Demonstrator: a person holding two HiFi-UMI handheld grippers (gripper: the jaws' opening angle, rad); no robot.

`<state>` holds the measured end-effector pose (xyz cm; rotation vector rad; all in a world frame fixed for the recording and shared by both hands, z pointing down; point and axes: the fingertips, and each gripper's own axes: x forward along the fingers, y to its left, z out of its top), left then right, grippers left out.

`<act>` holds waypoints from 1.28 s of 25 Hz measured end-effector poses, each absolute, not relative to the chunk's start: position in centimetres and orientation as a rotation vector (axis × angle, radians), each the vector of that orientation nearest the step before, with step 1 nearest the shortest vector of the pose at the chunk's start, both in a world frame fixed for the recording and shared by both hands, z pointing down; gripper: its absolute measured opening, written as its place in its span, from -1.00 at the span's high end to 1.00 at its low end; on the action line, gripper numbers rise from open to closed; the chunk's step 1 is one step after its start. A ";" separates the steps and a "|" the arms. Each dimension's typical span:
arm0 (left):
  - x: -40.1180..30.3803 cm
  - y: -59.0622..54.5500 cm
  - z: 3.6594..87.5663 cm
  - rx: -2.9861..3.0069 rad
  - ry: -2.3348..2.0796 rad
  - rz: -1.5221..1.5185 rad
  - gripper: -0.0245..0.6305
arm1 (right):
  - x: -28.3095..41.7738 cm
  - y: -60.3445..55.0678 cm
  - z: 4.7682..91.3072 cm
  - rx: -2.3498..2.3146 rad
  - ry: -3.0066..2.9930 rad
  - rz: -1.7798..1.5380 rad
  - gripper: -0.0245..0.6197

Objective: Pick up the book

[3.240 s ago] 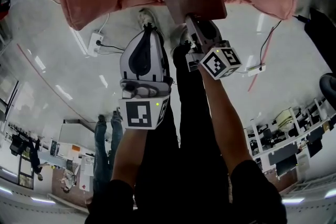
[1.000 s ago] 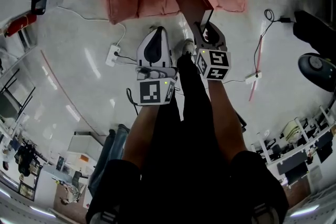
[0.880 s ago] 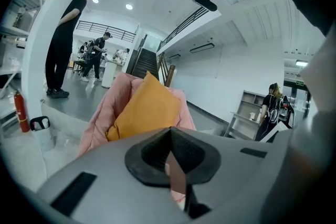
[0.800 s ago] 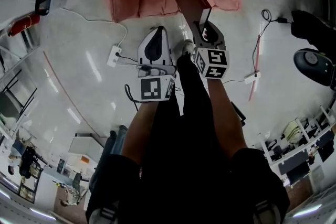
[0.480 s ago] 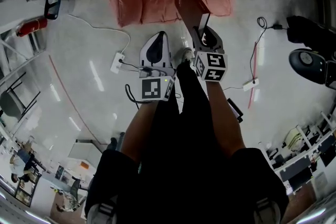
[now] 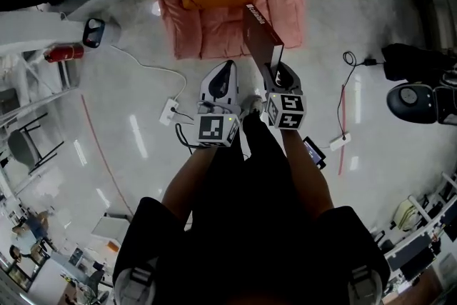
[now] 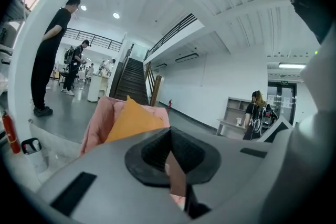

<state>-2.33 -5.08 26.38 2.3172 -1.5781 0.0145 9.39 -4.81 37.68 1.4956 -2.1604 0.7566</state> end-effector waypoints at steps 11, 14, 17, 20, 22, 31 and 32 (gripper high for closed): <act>-3.6 -3.2 19.4 2.408 -1.608 -0.026 0.90 | 8.9 -3.7 29.4 1.467 -2.271 0.653 0.47; -3.8 -3.1 17.7 2.442 -1.635 -0.035 0.90 | 9.1 -3.8 26.9 1.477 -2.316 0.630 0.47; -3.5 -2.8 16.7 2.463 -1.642 -0.047 0.90 | 9.6 -3.7 25.2 1.477 -2.337 0.594 0.47; -3.0 -2.8 16.3 2.474 -1.630 -0.052 0.90 | 9.9 -3.5 24.4 1.474 -2.353 0.562 0.47; -2.5 -2.9 16.1 2.485 -1.617 -0.046 0.90 | 10.2 -3.2 24.3 1.475 -2.358 0.558 0.47; -1.8 -2.8 15.6 2.506 -1.598 -0.051 0.90 | 10.5 -2.7 24.9 1.470 -2.326 0.572 0.47; -1.9 -2.7 15.7 2.505 -1.598 -0.050 0.90 | 10.5 -2.6 24.9 1.471 -2.325 0.573 0.47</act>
